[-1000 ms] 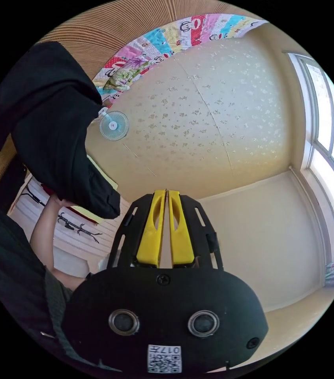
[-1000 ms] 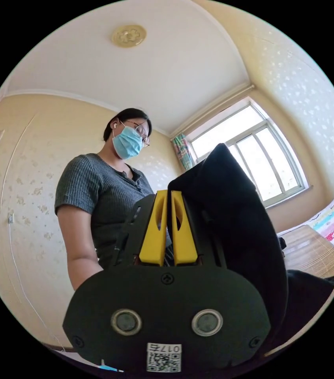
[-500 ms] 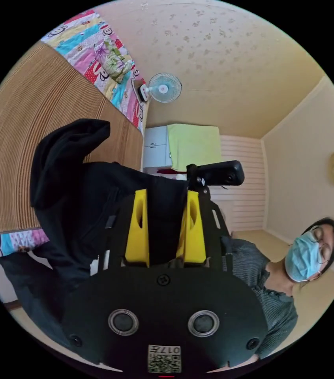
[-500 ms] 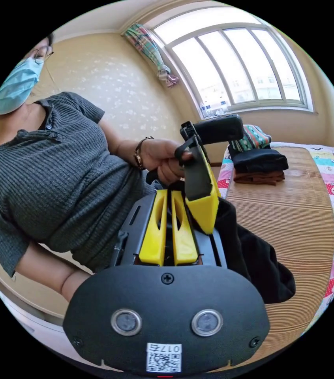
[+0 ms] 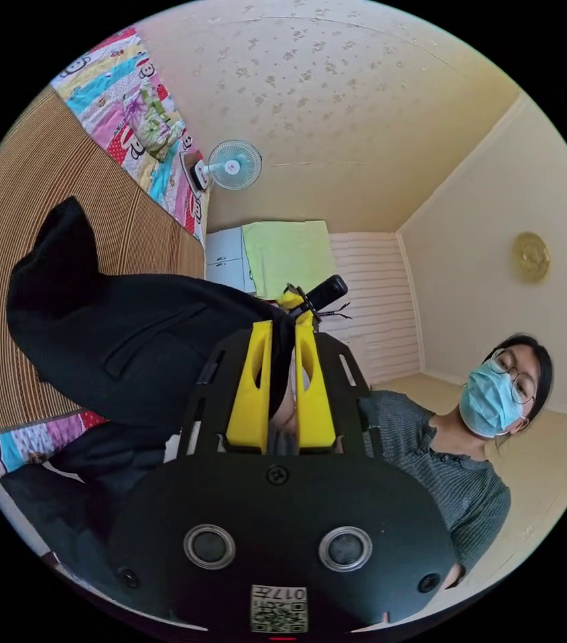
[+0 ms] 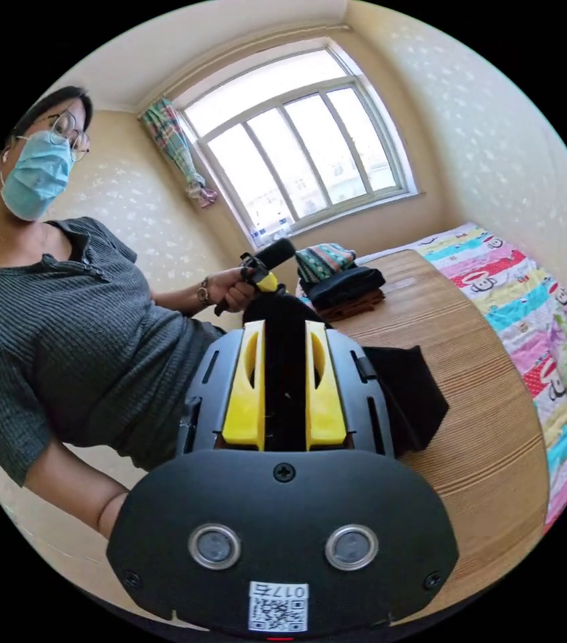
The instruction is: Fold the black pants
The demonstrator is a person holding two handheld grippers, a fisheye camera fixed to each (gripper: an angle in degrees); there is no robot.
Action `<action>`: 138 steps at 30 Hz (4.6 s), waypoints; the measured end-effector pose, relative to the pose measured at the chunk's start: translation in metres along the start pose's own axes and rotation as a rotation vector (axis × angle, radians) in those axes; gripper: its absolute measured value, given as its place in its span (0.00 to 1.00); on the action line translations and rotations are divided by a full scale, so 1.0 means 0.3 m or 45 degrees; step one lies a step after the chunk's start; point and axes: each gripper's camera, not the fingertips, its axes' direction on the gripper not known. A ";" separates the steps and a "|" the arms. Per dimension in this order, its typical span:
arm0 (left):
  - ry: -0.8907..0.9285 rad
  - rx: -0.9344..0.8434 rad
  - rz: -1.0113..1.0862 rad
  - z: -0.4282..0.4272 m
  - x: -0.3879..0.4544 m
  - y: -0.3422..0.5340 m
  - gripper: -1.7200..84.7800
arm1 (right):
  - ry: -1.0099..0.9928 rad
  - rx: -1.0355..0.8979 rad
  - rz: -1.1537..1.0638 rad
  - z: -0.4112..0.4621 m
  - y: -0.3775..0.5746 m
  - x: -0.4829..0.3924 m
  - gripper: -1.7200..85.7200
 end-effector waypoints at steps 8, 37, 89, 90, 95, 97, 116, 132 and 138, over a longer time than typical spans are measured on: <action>-0.065 -0.106 0.074 0.241 -0.017 0.133 0.05 | 0.179 -0.657 -0.261 0.527 -0.246 0.155 0.12; -1.686 -0.022 0.740 0.948 0.181 0.743 0.26 | 1.351 0.702 -0.169 -0.501 -0.833 -0.543 0.06; -0.631 1.092 -0.855 -1.072 1.065 0.848 0.14 | -0.543 -0.214 1.057 -0.343 0.235 0.371 0.05; -0.648 1.054 -0.877 -1.098 1.066 0.821 0.14 | -0.576 -0.211 1.131 -0.357 0.348 0.346 0.05; -0.723 0.691 -1.022 -1.295 1.013 0.502 0.14 | -0.622 0.108 1.846 -0.717 1.188 -0.064 0.05; -0.680 0.631 -1.081 -1.347 0.974 0.413 0.15 | -0.535 0.247 2.029 -0.868 1.361 -0.218 0.06; -0.614 0.245 -1.413 -1.713 1.248 0.053 0.02 | -0.422 2.033 2.442 -1.136 1.599 -0.707 0.10; -0.629 0.255 -1.455 -1.843 1.649 0.109 0.01 | -0.595 -0.548 1.194 -0.901 0.448 -0.741 0.05; -0.613 0.221 -1.353 -1.764 1.776 0.086 0.01 | -0.596 -0.523 1.668 -0.760 0.651 -0.800 0.06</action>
